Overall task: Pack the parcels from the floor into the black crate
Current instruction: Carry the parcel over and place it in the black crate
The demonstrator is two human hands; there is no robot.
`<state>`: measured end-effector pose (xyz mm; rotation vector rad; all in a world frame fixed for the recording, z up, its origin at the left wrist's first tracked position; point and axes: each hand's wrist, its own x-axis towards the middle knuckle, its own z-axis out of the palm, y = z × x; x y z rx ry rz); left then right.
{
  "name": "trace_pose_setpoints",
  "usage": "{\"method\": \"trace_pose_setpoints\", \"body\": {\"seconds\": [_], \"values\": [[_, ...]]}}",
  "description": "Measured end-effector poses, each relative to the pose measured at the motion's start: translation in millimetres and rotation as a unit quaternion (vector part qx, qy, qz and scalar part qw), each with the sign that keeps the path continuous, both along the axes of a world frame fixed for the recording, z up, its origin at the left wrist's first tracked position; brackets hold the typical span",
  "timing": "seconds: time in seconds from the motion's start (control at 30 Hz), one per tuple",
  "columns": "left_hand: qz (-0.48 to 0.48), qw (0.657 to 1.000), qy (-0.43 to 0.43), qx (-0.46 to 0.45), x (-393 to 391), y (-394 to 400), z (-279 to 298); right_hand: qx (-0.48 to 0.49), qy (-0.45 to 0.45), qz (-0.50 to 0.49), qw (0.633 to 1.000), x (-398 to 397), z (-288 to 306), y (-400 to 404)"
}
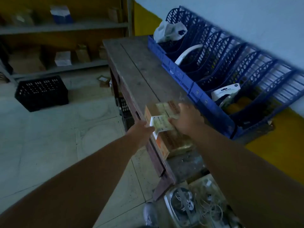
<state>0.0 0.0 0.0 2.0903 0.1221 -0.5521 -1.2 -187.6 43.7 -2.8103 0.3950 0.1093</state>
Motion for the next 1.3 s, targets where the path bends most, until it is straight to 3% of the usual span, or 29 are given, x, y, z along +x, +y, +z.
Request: {"method": "trace_pose_setpoints", "body": {"seconds": [0.13, 0.23, 0.33, 0.53, 0.67, 0.77, 0.87, 1.03, 1.3], "values": [[0.018, 0.996, 0.075, -0.047, 10.7, -23.3, -13.5, 0.1, 0.118, -0.082, 0.985, 24.6, -12.2, -15.9], [0.093, 0.979, 0.108, -0.147, 13.1, -40.9, -16.0, 0.153, 0.134, -0.07, 0.977, 39.9, -23.6, -5.2], [0.197, 0.962, 0.06, -0.179, 24.3, -23.3, -11.0, 0.156, 0.101, -0.057, 0.981, 55.6, -21.8, 19.4], [0.29, 0.936, -0.035, -0.196, 61.8, 92.9, 33.6, 0.276, -0.015, 0.013, 0.961, 99.1, 10.3, 116.1], [0.324, 0.91, -0.137, -0.22, 58.2, 189.4, 61.4, 0.408, -0.052, 0.093, 0.907, 112.4, 37.7, 211.4], [0.339, 0.886, -0.203, -0.244, 41.5, 265.9, 75.0, 0.423, -0.097, 0.191, 0.881, 105.8, 51.5, 291.8], [0.35, 0.872, -0.22, -0.262, 24.1, 343.3, 85.0, 0.493, -0.085, 0.24, 0.832, 96.4, 56.4, 373.3], [0.363, 0.86, -0.192, -0.302, 19.4, 461.0, 108.8, 0.534, -0.124, 0.269, 0.792, 89.7, 66.0, 490.6], [0.383, 0.843, -0.24, -0.292, 61.4, 545.9, 124.4, 0.528, -0.177, 0.282, 0.781, 135.5, 85.6, 581.3]]}}
